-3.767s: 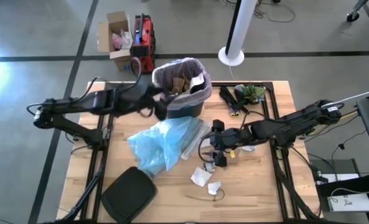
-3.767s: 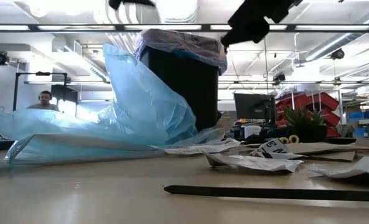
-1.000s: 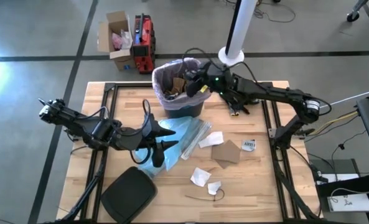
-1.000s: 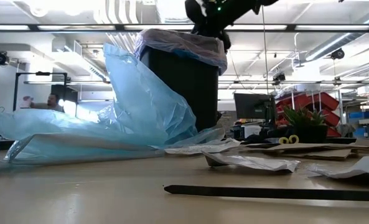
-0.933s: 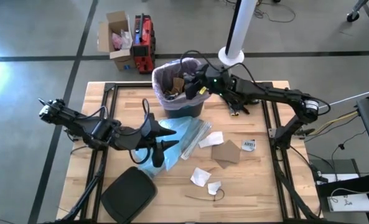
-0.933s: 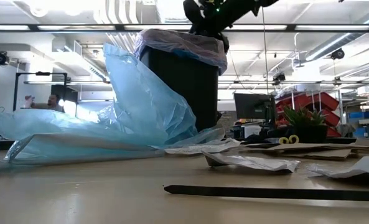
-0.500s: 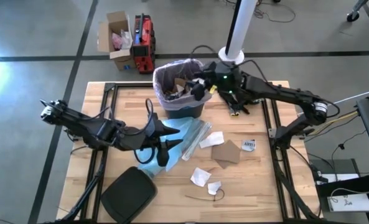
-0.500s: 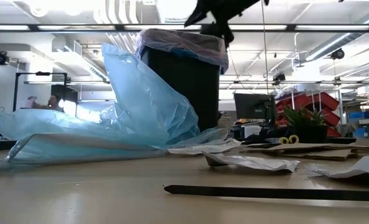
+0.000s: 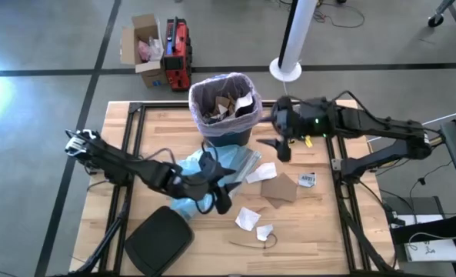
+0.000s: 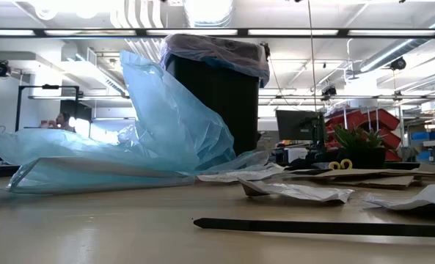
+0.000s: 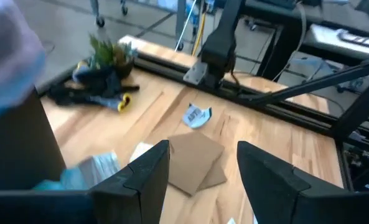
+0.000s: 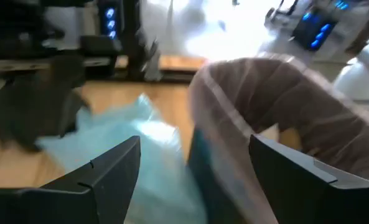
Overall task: Place trash/remove bag and relplace
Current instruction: Put the transparent plastic into the trash bin
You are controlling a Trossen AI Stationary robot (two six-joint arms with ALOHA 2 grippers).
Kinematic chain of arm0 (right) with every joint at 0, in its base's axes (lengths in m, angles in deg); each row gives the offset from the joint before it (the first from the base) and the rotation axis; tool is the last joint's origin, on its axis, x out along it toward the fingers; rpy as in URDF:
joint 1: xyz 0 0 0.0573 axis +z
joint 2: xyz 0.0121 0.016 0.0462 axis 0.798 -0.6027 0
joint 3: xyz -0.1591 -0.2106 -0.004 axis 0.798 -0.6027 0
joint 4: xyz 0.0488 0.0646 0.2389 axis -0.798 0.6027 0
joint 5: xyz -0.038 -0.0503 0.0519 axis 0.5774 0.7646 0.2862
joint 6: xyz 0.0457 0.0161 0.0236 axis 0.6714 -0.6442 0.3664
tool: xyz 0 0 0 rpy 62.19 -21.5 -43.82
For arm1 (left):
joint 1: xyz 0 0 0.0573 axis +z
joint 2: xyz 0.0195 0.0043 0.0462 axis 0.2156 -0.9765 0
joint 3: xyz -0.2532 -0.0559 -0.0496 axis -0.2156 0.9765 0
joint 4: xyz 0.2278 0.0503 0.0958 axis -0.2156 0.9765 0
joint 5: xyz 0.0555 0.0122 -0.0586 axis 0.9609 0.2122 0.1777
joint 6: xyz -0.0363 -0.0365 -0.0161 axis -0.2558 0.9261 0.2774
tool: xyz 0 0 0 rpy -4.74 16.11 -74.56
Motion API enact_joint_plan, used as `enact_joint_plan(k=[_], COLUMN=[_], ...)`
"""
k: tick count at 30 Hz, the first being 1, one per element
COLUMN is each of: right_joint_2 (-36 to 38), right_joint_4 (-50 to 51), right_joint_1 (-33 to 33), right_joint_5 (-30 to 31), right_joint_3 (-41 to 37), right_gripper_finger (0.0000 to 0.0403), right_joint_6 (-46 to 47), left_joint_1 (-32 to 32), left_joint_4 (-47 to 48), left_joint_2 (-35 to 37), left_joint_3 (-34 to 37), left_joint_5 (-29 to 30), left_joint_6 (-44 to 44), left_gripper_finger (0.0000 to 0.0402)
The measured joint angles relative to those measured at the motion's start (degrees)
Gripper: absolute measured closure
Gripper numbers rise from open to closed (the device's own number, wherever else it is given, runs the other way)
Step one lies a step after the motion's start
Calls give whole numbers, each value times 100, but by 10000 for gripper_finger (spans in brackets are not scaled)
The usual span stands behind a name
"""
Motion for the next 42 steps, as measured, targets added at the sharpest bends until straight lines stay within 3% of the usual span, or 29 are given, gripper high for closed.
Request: enact_joint_plan(k=[6,13,26,36,42], right_joint_2=[381,953,2046,1969,1801], right_joint_4=[202,195,218,832,791], right_joint_1=[590,1461,2688,3085,3085], right_joint_5=[94,1069,1335,1577,1990], right_joint_3=[-737,-1534,-2339,-2401,-2401], right_gripper_finger=[141,158,176,190,192], right_joint_6=[258,369,1534,2334,2356], left_joint_1=[98,157,321,548,577], left_joint_4=[-26,44,467,716,669], left_joint_2=[-703,-1724,-3008,-3211,-3218], left_joint_3=[0,0,0,-26,-24], left_joint_5=[30,21,-34,-474,-589], left_joint_6=[204,1352,1780,2038,1963], left_gripper_finger=[240,241,205,216,266])
